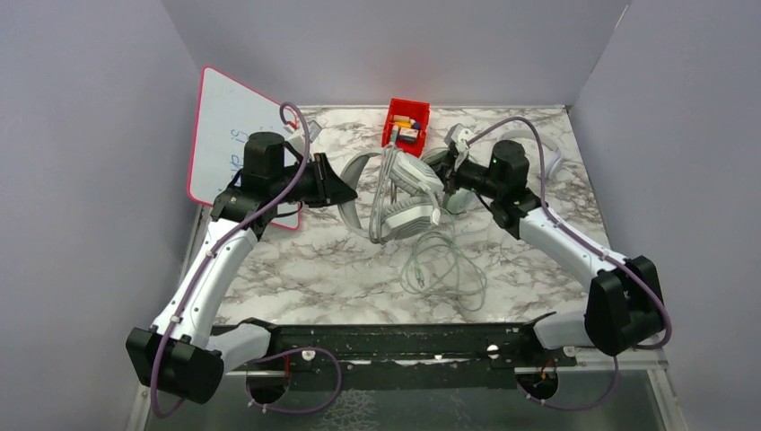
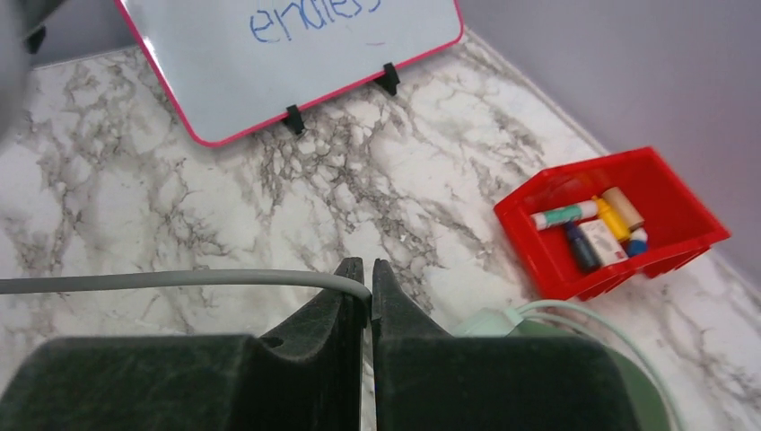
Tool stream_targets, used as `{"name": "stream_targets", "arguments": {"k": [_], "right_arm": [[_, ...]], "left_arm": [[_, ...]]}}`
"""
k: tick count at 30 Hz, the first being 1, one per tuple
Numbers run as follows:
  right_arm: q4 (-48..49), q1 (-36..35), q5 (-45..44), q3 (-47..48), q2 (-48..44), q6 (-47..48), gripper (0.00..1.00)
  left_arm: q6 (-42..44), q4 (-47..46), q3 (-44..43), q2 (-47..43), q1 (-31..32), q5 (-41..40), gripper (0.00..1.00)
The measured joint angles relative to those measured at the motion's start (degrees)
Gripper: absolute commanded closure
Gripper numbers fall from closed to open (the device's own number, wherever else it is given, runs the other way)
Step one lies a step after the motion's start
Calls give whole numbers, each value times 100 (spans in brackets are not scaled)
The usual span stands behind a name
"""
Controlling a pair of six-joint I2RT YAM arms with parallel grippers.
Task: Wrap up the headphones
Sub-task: Wrap the headphones cable around the headphones.
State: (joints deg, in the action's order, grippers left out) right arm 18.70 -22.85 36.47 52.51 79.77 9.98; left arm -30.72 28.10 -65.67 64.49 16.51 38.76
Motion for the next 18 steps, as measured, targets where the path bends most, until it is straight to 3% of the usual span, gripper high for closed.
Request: {"name": "stream_targets", "arguments": {"k": [5,12,18], "right_arm": [[262,-7,4,-96,-249,136,98],[-39,-83,-184,-214,98,-170,96],[-326,-225,-413,-273,610,-389,93]], "left_arm": [[310,393,2,2,7,-238,100],[566,538,57,2,11,-507,100],[651,525,605,20,9,-776,100]]}}
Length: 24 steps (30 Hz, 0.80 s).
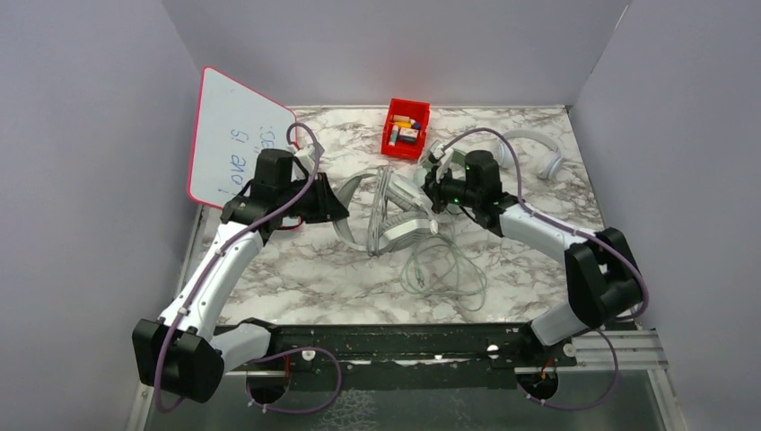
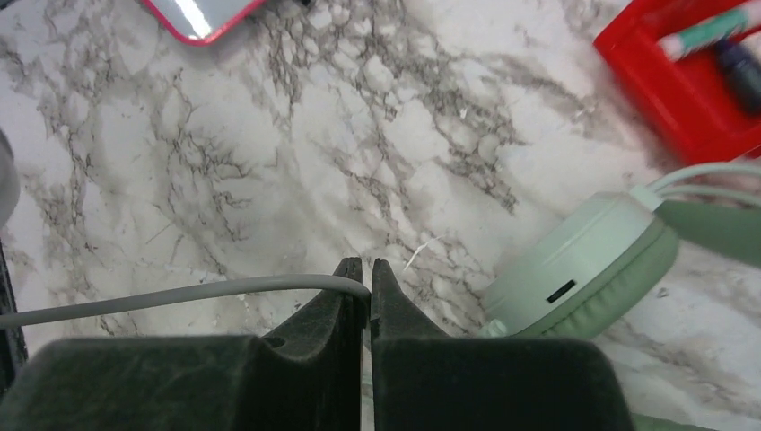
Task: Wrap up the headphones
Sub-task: Wrap the headphones cable around the headphones.
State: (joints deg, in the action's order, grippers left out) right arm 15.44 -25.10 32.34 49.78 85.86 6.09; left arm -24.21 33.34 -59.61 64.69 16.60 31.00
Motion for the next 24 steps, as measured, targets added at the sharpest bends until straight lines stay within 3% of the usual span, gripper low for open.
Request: {"name": "stream_targets", "arguments": {"k": [8,15,19,24], "right_arm": [[-828,-337,-291,199,815,-256,85],[-1565,-409,-282,345,1126,-527,71],[-2146,-407,-280,599,1224,-874,50],[-2739,-407,-400,916,1248,-1049,40]], "left_arm": [[9,-264,929,48,-4,-144,100],[17,-389,1602,160,-79,-151,100],[13,-389,1749,160,-122,-168,100],[-35,-570,1790,188,-284,-79,100]]}}
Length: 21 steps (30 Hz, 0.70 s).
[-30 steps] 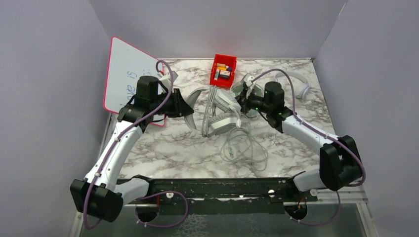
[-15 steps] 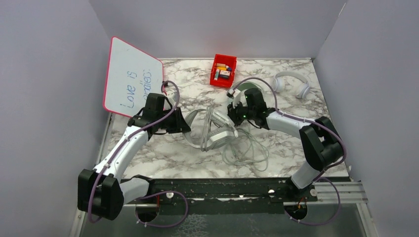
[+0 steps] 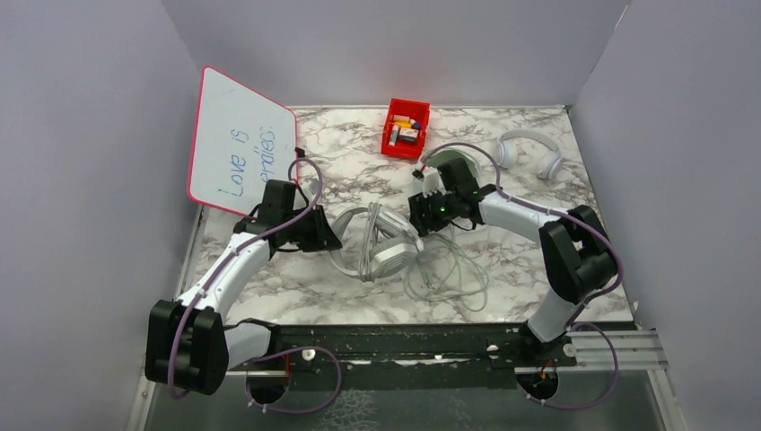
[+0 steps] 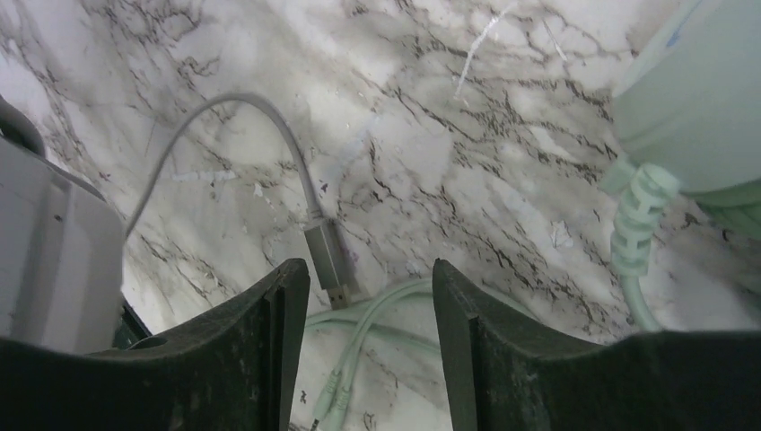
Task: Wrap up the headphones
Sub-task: Wrap the headphones cable around the headphones.
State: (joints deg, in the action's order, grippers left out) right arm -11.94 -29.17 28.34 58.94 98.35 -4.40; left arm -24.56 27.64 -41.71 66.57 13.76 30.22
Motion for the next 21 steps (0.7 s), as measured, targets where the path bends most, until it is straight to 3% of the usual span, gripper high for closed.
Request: {"name": "stream_targets", "arguments": {"k": [5,9,17,21], "right_arm": [[-616,48,-262,37,-63,-376,34],[-673,153,-238,-249,-490,-1272,31],[866,74,643,-927,-597,-4841,29],[957,-315,520,-964,-422,-6290,27]], "left_arm": [[-48,-101,7,59,-114,129,100],[-94,-133,7,57,-138,225,100],[-181,-140,2,-9,-140,396,100],[-208,-142,-107,-90,-177,448,100]]}}
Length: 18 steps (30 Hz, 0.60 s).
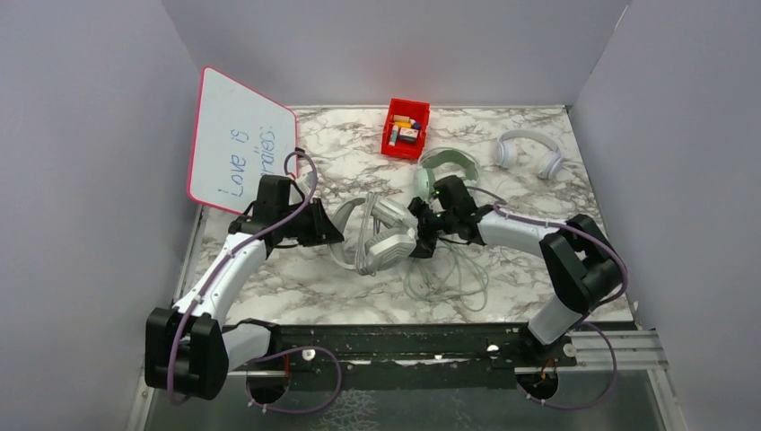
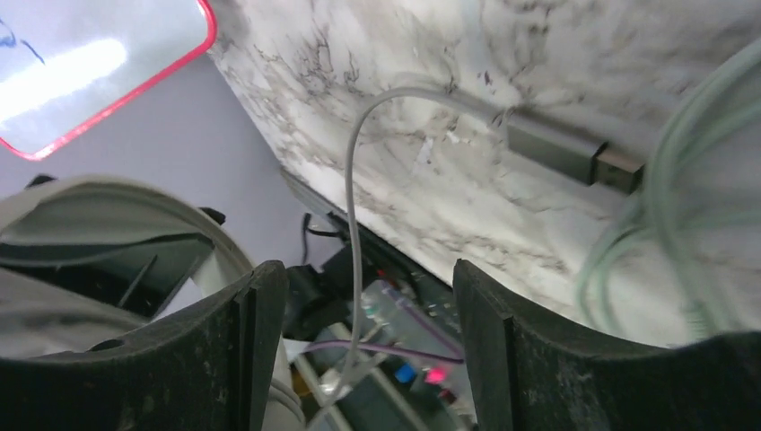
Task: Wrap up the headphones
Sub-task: Wrap the headphones cable around the headphones.
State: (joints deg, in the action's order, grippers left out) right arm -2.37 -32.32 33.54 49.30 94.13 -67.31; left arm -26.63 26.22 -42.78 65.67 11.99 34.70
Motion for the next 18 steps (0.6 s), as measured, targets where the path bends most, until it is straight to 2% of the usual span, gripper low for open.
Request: {"name": "stream_targets", "arguments": {"k": [7,18], "right_arm": [[708,-354,-155,-483,286,-1884,26],[1244,-973,-463,-640,553,-3222,31]], "left_arm": [[-11,2,-72,-48,0,24,100],[-57,-2,-87,-92,2,184,100]]}}
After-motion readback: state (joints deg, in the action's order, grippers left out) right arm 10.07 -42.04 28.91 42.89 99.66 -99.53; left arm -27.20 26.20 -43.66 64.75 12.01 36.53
